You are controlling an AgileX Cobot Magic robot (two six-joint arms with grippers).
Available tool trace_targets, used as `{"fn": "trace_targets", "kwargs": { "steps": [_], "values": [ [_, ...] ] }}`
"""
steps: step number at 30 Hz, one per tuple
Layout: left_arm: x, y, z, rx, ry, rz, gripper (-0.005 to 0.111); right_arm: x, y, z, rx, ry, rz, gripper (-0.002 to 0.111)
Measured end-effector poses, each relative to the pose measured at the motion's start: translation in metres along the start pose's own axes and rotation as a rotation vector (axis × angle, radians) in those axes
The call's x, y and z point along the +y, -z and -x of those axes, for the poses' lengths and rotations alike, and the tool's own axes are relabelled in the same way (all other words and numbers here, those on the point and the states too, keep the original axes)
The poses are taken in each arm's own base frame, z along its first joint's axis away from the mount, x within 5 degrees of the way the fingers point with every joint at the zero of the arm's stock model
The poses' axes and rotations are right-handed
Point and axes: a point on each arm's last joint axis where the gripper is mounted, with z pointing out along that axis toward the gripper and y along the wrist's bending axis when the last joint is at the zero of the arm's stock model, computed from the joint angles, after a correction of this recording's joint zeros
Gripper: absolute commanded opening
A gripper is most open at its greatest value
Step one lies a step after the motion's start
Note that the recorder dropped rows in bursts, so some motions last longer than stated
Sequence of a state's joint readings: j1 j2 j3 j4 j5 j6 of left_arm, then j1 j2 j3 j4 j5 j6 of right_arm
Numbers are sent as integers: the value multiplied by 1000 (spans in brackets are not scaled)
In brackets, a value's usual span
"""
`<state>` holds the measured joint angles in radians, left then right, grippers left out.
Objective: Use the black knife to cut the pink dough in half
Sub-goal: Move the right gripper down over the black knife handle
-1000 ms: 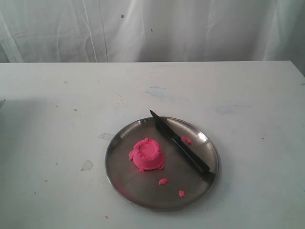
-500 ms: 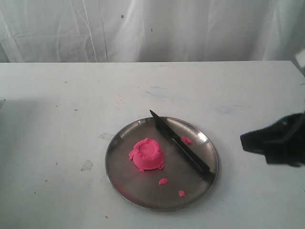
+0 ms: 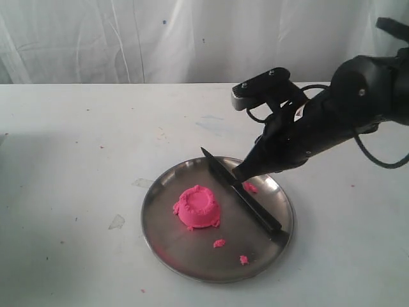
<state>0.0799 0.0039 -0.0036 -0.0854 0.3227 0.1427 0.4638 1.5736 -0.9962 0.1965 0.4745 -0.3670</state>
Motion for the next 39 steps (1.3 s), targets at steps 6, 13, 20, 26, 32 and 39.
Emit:
{"fn": "trace_targets", "kwargs": {
  "steps": [6,13,20,26,32,39],
  "values": [
    [0,0,0,0,0,0,0,0,-31,-8,66,26,12,26],
    [0,0,0,0,0,0,0,0,-63,-24,176,31,37,51],
    [0,0,0,0,0,0,0,0,-78,-32,214,26,43,51],
    [0,0,0,0,0,0,0,1,-90,-39,249,23,50,46],
    [0,0,0,0,0,0,0,1,-93,-41,257,22,51,33],
    [0,0,0,0,0,0,0,1,-93,-41,257,23,51,22]
  ]
}}
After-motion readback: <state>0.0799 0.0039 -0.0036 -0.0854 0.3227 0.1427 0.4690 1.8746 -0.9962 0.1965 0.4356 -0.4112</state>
